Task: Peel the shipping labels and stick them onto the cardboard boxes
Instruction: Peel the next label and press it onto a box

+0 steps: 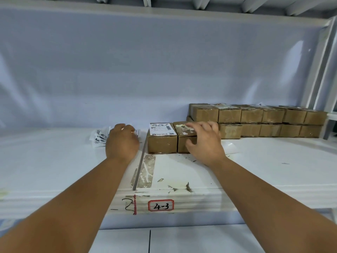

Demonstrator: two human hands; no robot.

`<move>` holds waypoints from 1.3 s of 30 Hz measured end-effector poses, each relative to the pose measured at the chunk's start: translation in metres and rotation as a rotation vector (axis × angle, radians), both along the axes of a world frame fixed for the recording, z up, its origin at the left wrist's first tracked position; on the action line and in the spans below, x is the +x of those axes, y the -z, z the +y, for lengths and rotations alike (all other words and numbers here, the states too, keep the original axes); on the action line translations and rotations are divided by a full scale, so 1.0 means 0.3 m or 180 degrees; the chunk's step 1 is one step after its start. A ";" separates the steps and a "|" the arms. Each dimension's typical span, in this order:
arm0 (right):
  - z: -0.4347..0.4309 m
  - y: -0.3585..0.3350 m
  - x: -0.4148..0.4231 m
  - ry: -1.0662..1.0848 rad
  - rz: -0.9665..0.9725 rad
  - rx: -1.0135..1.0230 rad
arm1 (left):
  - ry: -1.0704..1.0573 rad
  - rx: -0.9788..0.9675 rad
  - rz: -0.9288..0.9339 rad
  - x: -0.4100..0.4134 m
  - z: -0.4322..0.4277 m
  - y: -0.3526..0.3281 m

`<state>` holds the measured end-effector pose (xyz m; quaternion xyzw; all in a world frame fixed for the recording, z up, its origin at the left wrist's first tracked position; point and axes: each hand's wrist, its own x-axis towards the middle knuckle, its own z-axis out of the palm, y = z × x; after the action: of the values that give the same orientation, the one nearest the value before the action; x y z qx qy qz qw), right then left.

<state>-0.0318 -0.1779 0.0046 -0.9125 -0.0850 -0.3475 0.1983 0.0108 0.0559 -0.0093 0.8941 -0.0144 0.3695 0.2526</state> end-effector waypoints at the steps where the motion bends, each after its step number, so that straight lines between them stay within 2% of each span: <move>1: 0.003 0.000 0.001 0.0016 -0.0188 -0.0034 | -0.0184 0.0229 0.0274 0.012 0.019 0.014; 4: 0.012 0.009 0.004 0.0079 -0.0607 -0.0121 | -0.0371 0.0748 0.1238 0.023 0.018 0.031; 7: 0.021 0.013 0.008 0.0086 -0.0657 -0.0227 | -0.0119 0.0654 0.1467 0.012 -0.010 0.016; 10: 0.019 0.012 0.010 0.0146 -0.0645 -0.0223 | -0.0335 0.0587 0.1677 -0.013 -0.024 0.002; 15: 0.013 0.011 0.011 0.0193 -0.0488 -0.0118 | -0.0956 0.1258 0.1389 -0.033 -0.040 -0.008; 19: 0.017 0.008 0.008 0.0192 -0.0417 -0.0115 | -0.0986 0.1484 0.1133 -0.045 -0.046 -0.023; 23: 0.010 0.008 0.004 0.0194 -0.0516 -0.0004 | -0.0754 0.0934 0.0988 -0.046 -0.041 -0.026; 27: -0.002 0.010 0.007 0.0247 -0.0614 0.0101 | -0.0435 -0.0654 0.0486 -0.041 -0.016 -0.042; 31: -0.007 0.010 0.012 0.0265 -0.0575 0.0083 | -0.0129 -0.1736 0.0030 -0.043 0.004 -0.055; 35: -0.008 0.013 0.014 0.0272 -0.0679 0.0131 | -0.0226 -0.1522 -0.0191 -0.041 0.011 -0.052; 39: 0.045 -0.011 0.003 0.0035 -0.1190 -0.0097 | -0.0483 -0.1314 0.0033 -0.061 0.004 -0.054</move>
<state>-0.0308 -0.1643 0.0080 -0.8354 -0.1207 -0.5107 0.1633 -0.0074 0.0571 0.0069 0.8239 0.1303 0.3779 0.4019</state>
